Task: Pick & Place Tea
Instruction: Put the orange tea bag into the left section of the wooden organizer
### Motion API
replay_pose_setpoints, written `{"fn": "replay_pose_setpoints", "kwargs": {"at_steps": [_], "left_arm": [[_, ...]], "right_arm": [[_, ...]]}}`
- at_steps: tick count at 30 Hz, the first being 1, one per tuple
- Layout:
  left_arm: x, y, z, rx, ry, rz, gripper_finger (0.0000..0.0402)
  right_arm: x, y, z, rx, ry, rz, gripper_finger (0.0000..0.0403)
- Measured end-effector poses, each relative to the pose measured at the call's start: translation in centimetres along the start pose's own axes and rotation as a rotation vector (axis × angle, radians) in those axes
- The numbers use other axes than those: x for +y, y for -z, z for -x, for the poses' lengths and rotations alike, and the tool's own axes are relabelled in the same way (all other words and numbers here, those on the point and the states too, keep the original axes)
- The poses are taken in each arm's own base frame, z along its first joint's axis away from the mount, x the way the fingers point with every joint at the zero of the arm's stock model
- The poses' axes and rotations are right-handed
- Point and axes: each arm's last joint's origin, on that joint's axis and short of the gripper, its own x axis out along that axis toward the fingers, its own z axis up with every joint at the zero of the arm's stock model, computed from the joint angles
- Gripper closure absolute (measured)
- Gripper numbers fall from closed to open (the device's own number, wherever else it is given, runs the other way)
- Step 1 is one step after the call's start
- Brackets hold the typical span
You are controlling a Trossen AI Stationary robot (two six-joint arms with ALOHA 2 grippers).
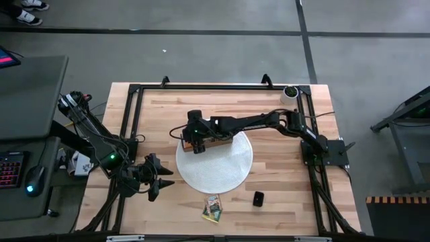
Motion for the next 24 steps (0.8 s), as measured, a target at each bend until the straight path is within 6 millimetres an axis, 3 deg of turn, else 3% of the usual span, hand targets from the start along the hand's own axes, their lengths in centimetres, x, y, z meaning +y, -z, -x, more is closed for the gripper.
{"fn": "replay_pose_setpoints", "kwargs": {"at_steps": [8, 16, 20, 24], "left_arm": [[0.0, 0.0, 0.0, 0.009, 0.005, 0.000, 0.0202], [0.0, 0.0, 0.0, 0.011, 0.002, -0.003, 0.0202], [0.1, 0.1, 0.0, 0.013, -0.002, -0.007, 0.0202], [0.2, 0.1, 0.0, 0.018, -0.011, -0.015, 0.0202]], "right_arm": [[-0.4, -0.6, 1.0, -0.014, 0.006, -0.002, 0.0221], [-0.2, -2.2, 3.8, -0.019, 0.029, -0.070, 0.0231], [1.3, -2.5, 4.3, 0.011, -0.014, -0.215, 0.0286], [3.5, -2.6, 4.4, 0.015, -0.080, -0.359, 0.0375]]}}
